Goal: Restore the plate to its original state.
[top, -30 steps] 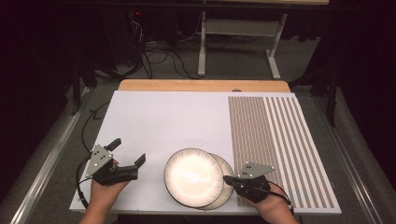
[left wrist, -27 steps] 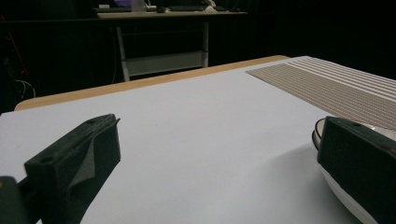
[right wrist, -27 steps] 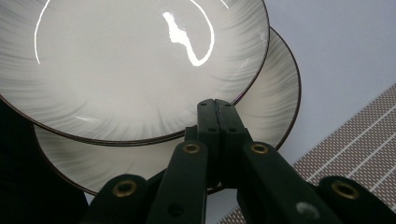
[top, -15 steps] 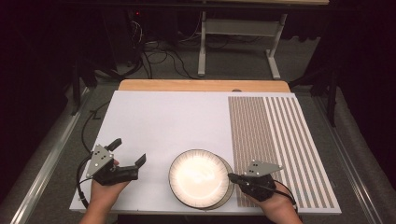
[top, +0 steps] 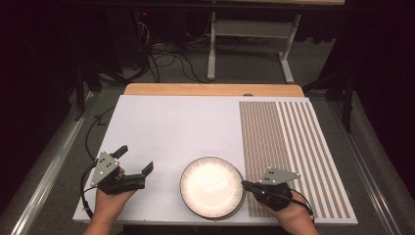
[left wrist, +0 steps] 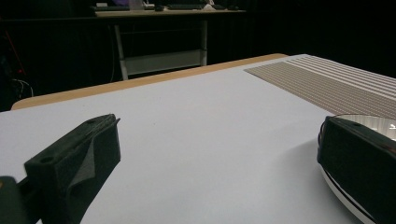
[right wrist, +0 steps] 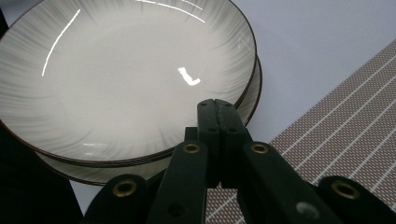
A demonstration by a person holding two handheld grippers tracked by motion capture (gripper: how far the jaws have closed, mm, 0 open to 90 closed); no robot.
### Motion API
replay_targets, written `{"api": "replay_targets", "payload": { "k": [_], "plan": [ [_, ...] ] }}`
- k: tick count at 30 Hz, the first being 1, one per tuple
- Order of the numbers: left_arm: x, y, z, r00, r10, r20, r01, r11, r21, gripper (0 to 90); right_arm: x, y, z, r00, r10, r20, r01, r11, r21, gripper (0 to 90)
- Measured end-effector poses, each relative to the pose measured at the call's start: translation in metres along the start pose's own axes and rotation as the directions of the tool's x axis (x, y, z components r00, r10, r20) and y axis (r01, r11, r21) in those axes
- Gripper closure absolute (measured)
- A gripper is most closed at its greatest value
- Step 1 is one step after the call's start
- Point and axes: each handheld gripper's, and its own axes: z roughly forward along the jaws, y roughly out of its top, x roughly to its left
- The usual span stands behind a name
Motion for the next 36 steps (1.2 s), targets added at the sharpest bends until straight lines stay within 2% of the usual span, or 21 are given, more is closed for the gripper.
{"api": "replay_targets", "payload": {
  "k": [6, 15, 18, 27, 31, 36],
  "plan": [
    [0.0, 0.0, 0.001, 1.0, -0.004, 0.001, 0.004, 1.0, 0.0, 0.2, -0.006, -0.001, -0.007, 0.9996, 0.028, 0.006, -0.028, 1.0, -0.013, 90.0],
    [0.0, -0.001, 0.0, 1.0, -0.005, 0.003, 0.005, 1.0, 0.003, 0.2, -0.005, -0.002, -0.007, 0.9995, 0.029, 0.008, -0.029, 1.0, -0.011, 90.0],
    [0.0, 0.0, 0.0, 1.0, -0.007, 0.004, 0.007, 1.0, 0.0, 0.2, -0.007, -0.001, -0.009, 0.9994, 0.03, 0.016, -0.029, 0.999, -0.025, 90.0],
    [0.001, 0.0, 0.0, 1.0, -0.005, 0.004, 0.005, 1.0, 0.002, 0.2, -0.02, -0.002, -0.024, 0.9952, 0.073, 0.065, -0.067, 0.994, -0.084, 88.9],
    [0.0, 0.0, 0.001, 0.9999, -0.006, 0.009, 0.006, 1.0, 0.005, 0.2, -0.029, -0.004, -0.037, 0.9893, 0.098, 0.108, -0.084, 0.988, -0.129, 80.0],
    [-0.001, 0.0, 0.001, 0.9998, -0.007, 0.018, 0.006, 1.0, 0.006, 0.2, -0.041, -0.008, -0.052, 0.9765, 0.147, 0.158, -0.115, 0.974, -0.198, 63.2]
  ]
}}
